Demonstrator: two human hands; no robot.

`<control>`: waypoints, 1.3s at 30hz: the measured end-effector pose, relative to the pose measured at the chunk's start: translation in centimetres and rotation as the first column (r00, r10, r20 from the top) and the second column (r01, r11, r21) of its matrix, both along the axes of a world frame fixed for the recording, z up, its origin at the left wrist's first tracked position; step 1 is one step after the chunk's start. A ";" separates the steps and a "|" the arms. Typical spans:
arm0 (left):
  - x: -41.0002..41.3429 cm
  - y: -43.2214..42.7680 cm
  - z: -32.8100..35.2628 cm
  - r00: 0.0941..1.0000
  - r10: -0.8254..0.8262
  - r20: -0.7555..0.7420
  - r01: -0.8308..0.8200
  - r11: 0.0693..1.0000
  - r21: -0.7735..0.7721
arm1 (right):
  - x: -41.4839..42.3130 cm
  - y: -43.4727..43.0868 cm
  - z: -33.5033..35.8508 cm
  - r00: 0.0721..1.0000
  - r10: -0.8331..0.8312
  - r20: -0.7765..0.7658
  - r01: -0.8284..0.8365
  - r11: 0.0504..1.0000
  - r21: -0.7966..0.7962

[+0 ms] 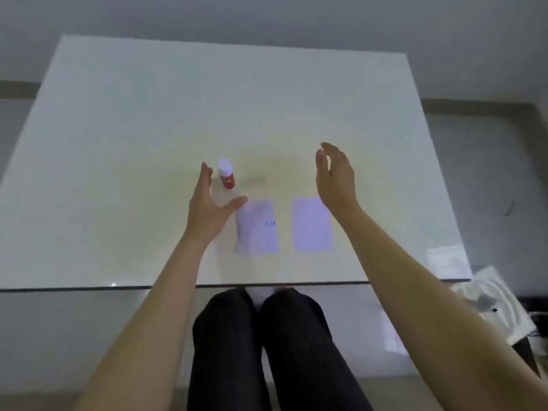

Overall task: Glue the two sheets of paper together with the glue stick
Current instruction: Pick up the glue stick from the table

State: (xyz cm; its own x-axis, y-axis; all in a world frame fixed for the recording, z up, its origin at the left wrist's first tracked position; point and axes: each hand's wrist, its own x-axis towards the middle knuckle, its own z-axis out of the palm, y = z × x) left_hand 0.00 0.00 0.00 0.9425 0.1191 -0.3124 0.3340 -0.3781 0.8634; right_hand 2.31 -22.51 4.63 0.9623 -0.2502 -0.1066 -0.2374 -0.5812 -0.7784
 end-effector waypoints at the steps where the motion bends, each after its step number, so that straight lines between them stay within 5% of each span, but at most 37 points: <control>1: 0.4 -0.3 -0.7 0.996 0.006 0.084 -0.006 1.000 -0.003 | 0.0 -0.1 -0.8 0.999 -0.005 0.053 0.004 1.000 0.009; 11: -0.5 -1.6 -1.0 0.853 0.068 0.517 -0.133 0.987 0.090 | -3.5 -0.8 -2.9 0.936 0.128 0.328 -0.115 0.992 -0.058; 15: -3.6 -1.3 2.3 0.794 -0.019 0.608 -0.111 0.978 0.174 | -6.1 0.8 -0.3 0.943 0.177 0.283 -0.213 0.972 0.102; 18: -4.4 -1.0 4.7 0.750 -0.129 0.649 -0.111 0.943 0.315 | -6.2 2.5 2.3 0.965 0.181 0.190 -0.227 0.940 0.256; 22: -4.5 -1.6 7.1 0.704 -0.209 0.679 -0.128 0.902 0.412 | -5.5 3.9 5.0 0.981 0.186 0.051 -0.193 0.957 0.217; 30: -4.1 -2.5 8.1 0.661 -0.234 0.713 -0.173 0.877 0.448 | -4.6 2.4 6.2 0.849 0.466 0.248 -0.524 0.800 0.293; 35: -4.0 -3.6 7.7 0.662 -0.240 0.710 -0.159 0.881 0.445 | -4.1 2.4 6.0 0.954 0.299 -0.036 -0.271 0.904 0.330; 39: -3.6 -3.2 7.1 0.675 -0.230 0.701 -0.202 0.856 0.476 | -3.6 1.6 5.4 0.903 0.428 0.043 -0.401 0.802 0.443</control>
